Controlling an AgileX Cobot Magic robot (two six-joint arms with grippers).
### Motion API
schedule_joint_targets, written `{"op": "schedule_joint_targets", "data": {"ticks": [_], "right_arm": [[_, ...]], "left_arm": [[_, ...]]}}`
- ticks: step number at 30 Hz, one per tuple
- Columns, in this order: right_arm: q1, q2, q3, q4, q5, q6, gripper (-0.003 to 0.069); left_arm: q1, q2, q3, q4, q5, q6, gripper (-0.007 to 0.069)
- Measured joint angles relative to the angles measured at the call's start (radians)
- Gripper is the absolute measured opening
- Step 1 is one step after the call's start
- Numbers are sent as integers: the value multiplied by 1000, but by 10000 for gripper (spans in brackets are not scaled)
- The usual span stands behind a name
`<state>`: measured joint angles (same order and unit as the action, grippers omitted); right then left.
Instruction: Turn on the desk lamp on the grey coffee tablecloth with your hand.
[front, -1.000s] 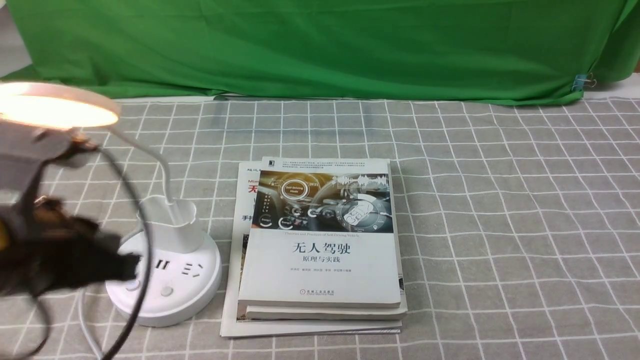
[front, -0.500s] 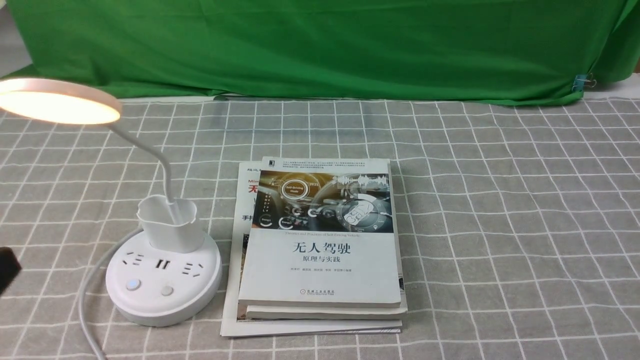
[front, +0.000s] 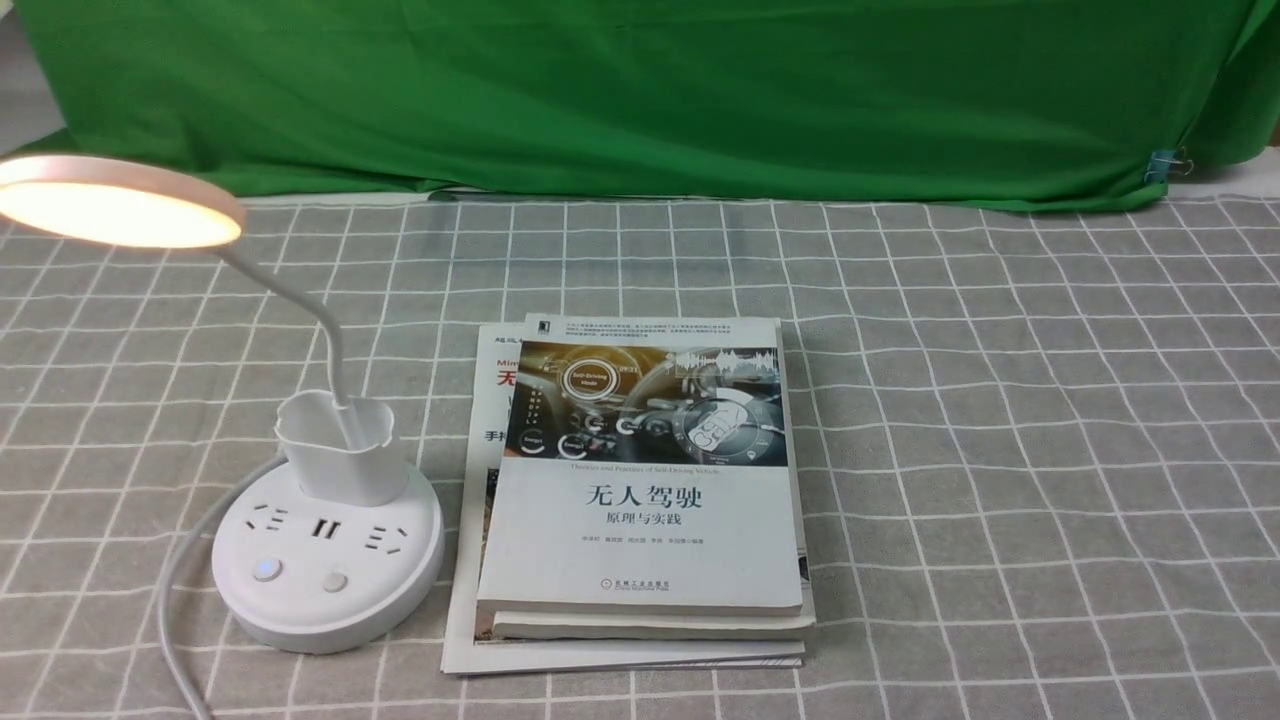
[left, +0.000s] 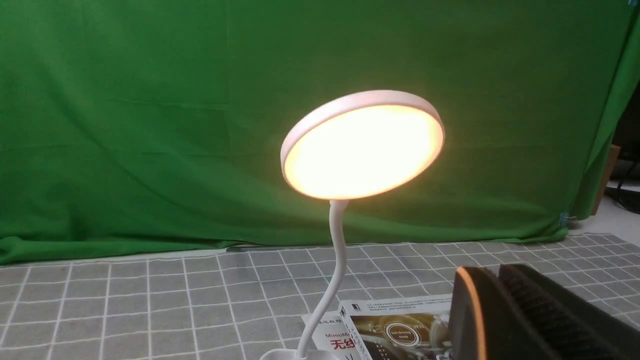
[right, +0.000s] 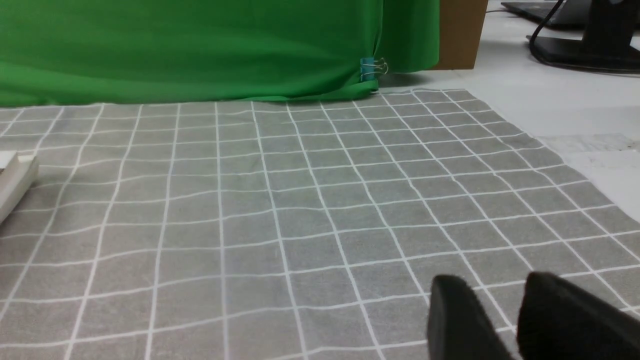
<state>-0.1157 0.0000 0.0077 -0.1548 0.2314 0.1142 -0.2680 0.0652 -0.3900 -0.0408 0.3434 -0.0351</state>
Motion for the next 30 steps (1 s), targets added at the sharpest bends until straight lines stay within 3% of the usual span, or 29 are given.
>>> {"op": "schedule_joint_targets", "data": {"ticks": [9, 13, 17, 30], "right_arm": [[0, 0, 0, 0, 0, 0, 245], [0, 0, 0, 0, 0, 0, 245], [0, 0, 0, 0, 0, 0, 245], [0, 0, 0, 0, 0, 0, 245]], "left_arm": [[0, -6, 106, 23, -85, 0, 19], [0, -19, 266, 34, -187, 0, 19], [12, -60, 389, 41, -111, 0, 19], [98, -67, 398, 31, -108, 0, 20]]}}
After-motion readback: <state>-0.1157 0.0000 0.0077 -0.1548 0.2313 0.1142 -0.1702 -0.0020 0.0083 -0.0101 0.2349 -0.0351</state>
